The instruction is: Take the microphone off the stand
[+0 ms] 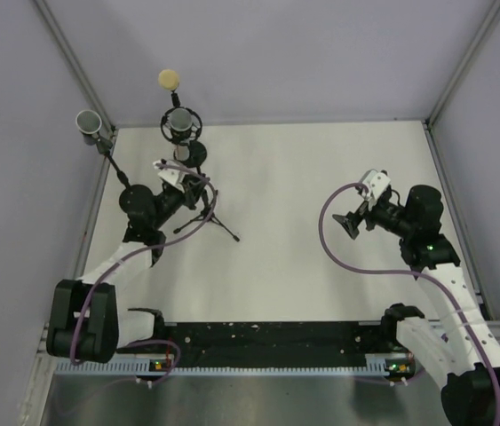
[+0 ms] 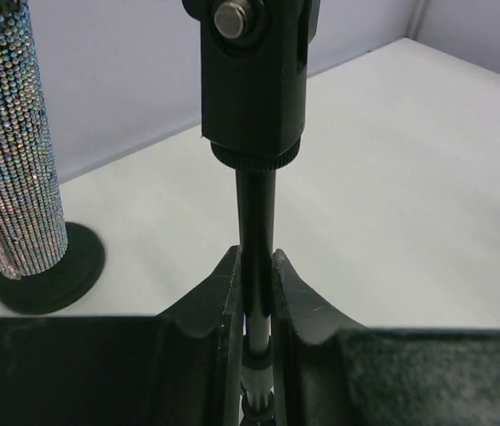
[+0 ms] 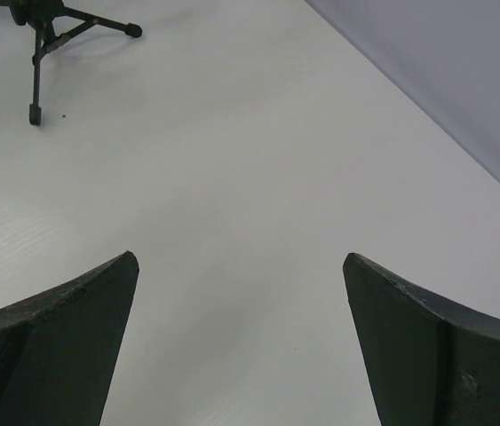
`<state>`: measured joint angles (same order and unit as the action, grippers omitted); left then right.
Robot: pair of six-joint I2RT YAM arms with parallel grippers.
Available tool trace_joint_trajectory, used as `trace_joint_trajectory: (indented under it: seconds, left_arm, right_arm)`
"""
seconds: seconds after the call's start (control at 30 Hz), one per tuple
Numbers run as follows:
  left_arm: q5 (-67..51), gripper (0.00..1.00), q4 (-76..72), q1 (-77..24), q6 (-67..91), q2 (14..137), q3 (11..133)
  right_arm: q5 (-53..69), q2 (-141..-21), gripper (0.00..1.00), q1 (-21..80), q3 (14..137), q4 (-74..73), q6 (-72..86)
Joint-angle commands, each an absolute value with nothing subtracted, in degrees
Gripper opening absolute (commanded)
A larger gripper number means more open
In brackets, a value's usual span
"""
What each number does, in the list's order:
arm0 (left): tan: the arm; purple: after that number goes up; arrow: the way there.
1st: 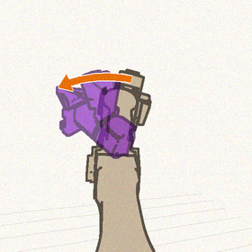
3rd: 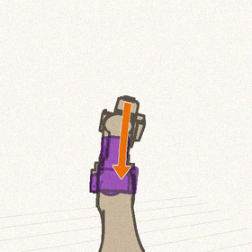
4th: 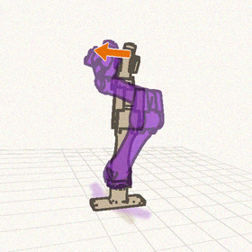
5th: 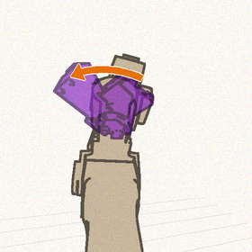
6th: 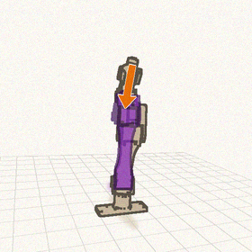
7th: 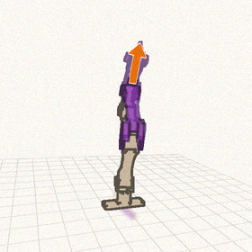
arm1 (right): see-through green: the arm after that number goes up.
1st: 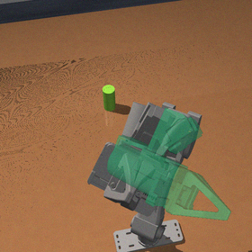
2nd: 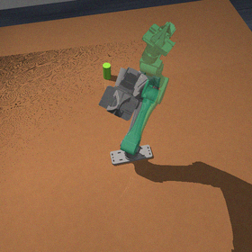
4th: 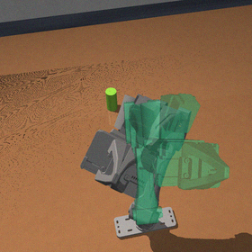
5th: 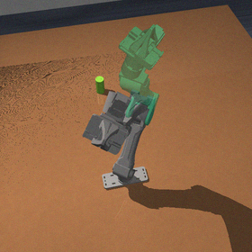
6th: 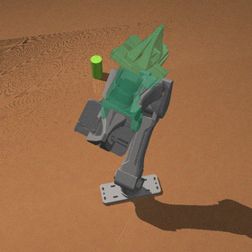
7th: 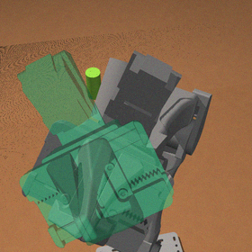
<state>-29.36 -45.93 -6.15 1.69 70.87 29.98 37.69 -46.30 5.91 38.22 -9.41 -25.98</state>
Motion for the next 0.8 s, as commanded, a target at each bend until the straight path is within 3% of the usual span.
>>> trace_joint_trajectory:
  seconds: [0.0, 0.23, 0.37, 0.5, 0.77]
  left_arm:
    - [-37.3, 0.00, -52.2, -9.8, 0.5, 66.2, 30.2]
    - [-43.2, 0.00, -57.2, -18.0, 4.7, 65.0, 29.3]
    - [-39.0, 0.00, -55.2, -22.7, 4.6, 64.9, 29.4]
    - [-34.6, 0.00, -55.3, -24.5, 1.0, 65.6, 28.1]
    - [-40.6, 0.00, -56.0, -25.6, -2.0, 65.6, 25.5]
  right_arm:
    - [37.9, -46.7, 0.99, 6.4, 37.5, -7.7, -27.2]
    - [38.6, -46.8, 0.99, 6.5, 36.8, -7.8, -27.9]
    - [39.9, -46.9, 0.99, 6.4, 36.7, -7.8, -28.0]
    - [39.9, -47.3, 0.99, 6.5, 36.6, -7.1, -27.2]
    - [40.7, -47.8, 0.99, 6.5, 36.4, -6.7, -26.5]
